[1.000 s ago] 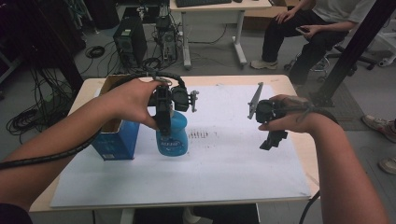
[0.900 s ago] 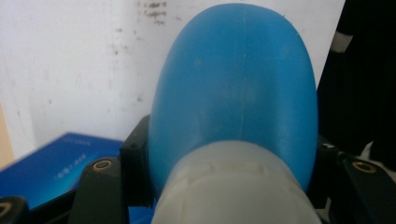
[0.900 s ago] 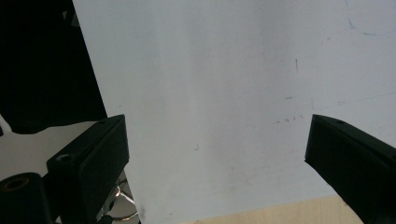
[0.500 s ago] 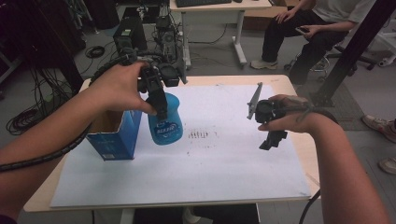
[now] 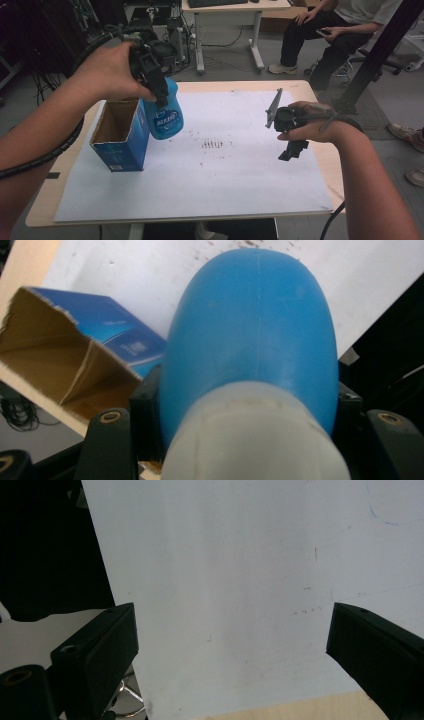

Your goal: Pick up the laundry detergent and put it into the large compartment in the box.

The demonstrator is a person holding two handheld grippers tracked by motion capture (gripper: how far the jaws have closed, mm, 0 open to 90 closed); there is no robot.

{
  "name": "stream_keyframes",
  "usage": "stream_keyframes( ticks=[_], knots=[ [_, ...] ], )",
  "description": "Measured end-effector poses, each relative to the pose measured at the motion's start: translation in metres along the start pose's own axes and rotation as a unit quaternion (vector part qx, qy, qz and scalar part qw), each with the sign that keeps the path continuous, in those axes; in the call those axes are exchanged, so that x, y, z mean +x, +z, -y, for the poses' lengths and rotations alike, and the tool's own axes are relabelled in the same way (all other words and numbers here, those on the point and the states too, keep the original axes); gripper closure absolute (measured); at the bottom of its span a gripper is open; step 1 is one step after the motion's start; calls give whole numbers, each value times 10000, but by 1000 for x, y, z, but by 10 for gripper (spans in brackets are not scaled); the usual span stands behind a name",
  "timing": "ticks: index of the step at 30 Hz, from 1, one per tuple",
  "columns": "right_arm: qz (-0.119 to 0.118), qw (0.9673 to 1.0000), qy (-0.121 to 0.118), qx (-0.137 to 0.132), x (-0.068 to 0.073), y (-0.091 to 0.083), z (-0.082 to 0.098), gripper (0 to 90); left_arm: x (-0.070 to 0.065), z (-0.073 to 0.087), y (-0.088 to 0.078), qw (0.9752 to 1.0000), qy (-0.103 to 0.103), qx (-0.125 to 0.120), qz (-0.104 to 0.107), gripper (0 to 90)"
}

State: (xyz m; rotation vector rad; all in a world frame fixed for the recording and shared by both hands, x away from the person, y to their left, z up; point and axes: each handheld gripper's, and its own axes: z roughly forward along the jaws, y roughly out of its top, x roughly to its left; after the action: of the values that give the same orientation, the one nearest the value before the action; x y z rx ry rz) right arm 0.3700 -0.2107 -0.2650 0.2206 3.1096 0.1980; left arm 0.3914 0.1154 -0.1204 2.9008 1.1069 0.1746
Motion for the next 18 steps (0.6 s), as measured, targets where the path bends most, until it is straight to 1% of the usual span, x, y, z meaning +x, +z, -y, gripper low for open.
stream_keyframes(
  ticks=[1, 2, 3, 4, 5, 7, 8, 11, 12, 13, 14, 15, 18],
  knots=[
    [-3, 10000, 7, -17, 0, 0, 0, 61, 4, 1, -3, 10000, -91, -1, 4, 380],
    [-3, 10000, 7, -17, 0, 0, 0, 61, 4, 1, -3, 10000, -91, -1, 4, 380],
    [-2, 10000, -4, -29, 0, 0, 0, 61, 11, 3, -7, 9997, -225, 28, 17, 380],
    [-8, 10000, 0, -19, 1, 0, -1, 61, 11, 3, -7, 9997, -225, 28, 17, 380],
    [-8, 10000, 0, -19, 1, 0, -1, 61, 15, 4, -9, 9994, -357, 13, 26, 380],
    [-4, 10000, -24, -12, 1, -1, -2, 61, 21, 6, -12, 9987, -518, 4, 33, 380],
    [-4, 10000, -24, -12, 1, -1, -2, 61, 27, 7, -14, 9979, -652, 32, 20, 380],
    [-4, 10000, -63, -11, 1, -1, -2, 61, 37, 10, -19, 9961, -885, 69, 17, 381],
    [2, 10000, -64, -11, 1, -1, -2, 61, 40, 11, -21, 9950, -994, 70, 11, 381],
    [-11, 10000, -68, -11, 1, -1, -2, 61, 47, 13, -25, 9935, -1136, 67, 12, 380],
    [-11, 10000, -68, -11, 1, -1, -2, 61, 47, 13, -25, 9935, -1136, 67, 12, 380],
    [-6, 10000, -62, -13, 1, -1, -2, 61, 49, 14, -26, 9931, -1166, 84, 14, 381],
    [-9, 10000, -60, -32, 0, 0, -2, 61, 60, 18, -34, 9896, -1430, 129, 100, 381]
  ],
)
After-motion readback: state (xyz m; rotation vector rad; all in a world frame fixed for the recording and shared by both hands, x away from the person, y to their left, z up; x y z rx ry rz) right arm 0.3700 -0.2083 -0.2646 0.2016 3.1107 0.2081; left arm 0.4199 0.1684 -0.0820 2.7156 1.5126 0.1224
